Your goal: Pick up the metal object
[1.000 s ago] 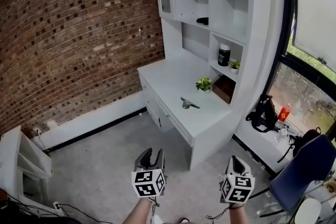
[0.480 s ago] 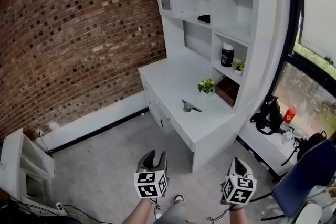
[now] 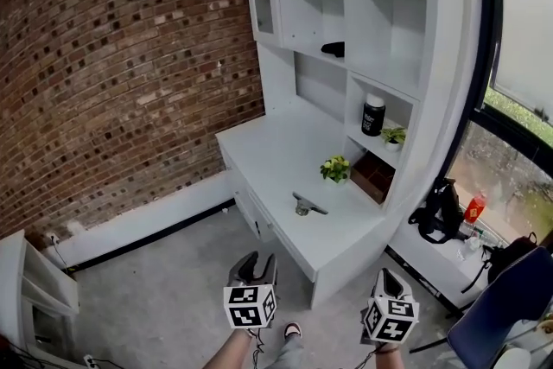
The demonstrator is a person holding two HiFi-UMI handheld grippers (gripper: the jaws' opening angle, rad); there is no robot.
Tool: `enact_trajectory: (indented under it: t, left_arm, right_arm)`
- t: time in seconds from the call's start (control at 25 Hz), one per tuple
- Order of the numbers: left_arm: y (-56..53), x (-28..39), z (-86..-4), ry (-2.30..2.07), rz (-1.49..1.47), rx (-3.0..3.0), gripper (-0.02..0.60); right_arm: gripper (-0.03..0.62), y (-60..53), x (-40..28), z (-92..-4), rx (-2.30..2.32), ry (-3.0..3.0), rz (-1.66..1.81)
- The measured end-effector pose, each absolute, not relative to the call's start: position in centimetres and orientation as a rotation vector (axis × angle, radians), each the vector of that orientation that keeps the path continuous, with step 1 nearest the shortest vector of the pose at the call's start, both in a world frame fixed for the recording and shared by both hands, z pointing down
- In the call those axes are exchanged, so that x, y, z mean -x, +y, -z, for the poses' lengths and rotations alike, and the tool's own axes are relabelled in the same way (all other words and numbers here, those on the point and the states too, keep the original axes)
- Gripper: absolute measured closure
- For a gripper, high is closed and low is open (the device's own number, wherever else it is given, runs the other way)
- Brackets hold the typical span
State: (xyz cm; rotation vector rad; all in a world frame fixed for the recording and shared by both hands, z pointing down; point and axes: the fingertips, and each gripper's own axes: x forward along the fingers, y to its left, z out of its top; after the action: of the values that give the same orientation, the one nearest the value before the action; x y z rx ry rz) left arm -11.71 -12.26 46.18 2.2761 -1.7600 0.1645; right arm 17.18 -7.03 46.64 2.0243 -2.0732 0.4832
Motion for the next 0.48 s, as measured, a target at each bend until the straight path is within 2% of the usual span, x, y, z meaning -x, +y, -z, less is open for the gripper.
enact_trajectory:
  t: [0.48]
  left_arm:
    - [-26.1, 11.5, -46.0, -1.690, -0.196, -2.332, 0.417]
  right_arm:
    - [0.592, -19.6, -17.1, -46.2, -2.073, -2.023, -0.497]
